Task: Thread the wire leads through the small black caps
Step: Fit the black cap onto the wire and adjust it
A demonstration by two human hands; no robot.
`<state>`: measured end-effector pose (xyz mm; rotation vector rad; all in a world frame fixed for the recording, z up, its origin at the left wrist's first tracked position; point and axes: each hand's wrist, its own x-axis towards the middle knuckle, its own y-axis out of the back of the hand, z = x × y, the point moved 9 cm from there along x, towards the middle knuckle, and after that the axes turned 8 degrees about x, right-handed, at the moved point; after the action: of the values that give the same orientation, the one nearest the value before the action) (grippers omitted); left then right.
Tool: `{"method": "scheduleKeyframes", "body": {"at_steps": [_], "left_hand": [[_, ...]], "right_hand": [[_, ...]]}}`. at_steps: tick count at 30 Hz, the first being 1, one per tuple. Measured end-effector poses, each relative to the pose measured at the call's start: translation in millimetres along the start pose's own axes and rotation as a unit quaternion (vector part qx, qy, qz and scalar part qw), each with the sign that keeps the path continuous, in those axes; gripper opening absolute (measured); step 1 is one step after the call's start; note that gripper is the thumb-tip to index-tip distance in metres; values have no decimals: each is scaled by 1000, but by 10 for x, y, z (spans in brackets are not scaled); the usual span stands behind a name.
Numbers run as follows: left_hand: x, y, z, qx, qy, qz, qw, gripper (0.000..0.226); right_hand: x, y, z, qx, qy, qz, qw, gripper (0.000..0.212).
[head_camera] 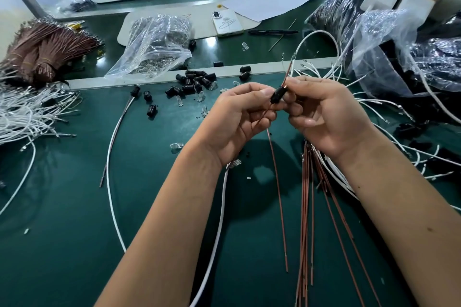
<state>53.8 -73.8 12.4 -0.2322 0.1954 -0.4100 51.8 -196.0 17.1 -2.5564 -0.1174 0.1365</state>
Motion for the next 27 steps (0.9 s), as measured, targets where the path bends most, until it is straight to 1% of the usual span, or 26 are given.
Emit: {"method": "scheduleKeyframes", "body": {"at_steps": [6, 10, 13, 18, 20, 24, 27], "left_hand": [[9, 79, 21, 12, -23, 42, 999, 10], [4, 158, 63, 53, -55, 78, 994, 10], [1, 197, 74, 60, -58, 94, 992, 10], [12, 204, 55, 64, -53, 103, 991, 8], [12, 204, 53, 59, -55, 106, 991, 9], [9, 211, 58, 43, -57, 111, 991, 13], [15, 160, 31, 24, -56, 108, 992, 13]], "right_hand": [[7, 49, -43, -39, 26, 36, 998, 10], [-9, 82, -74, -83, 51, 65, 993, 18], [-26, 63, -93, -102, 75, 74, 989, 20], [-39, 112, -152, -70, 108, 108, 986, 10], [-37, 133, -165, -72, 111, 114, 985, 11], [-30, 100, -134, -49, 117, 100, 987, 13], [-45, 69, -159, -29, 154, 94, 983, 12]]}}
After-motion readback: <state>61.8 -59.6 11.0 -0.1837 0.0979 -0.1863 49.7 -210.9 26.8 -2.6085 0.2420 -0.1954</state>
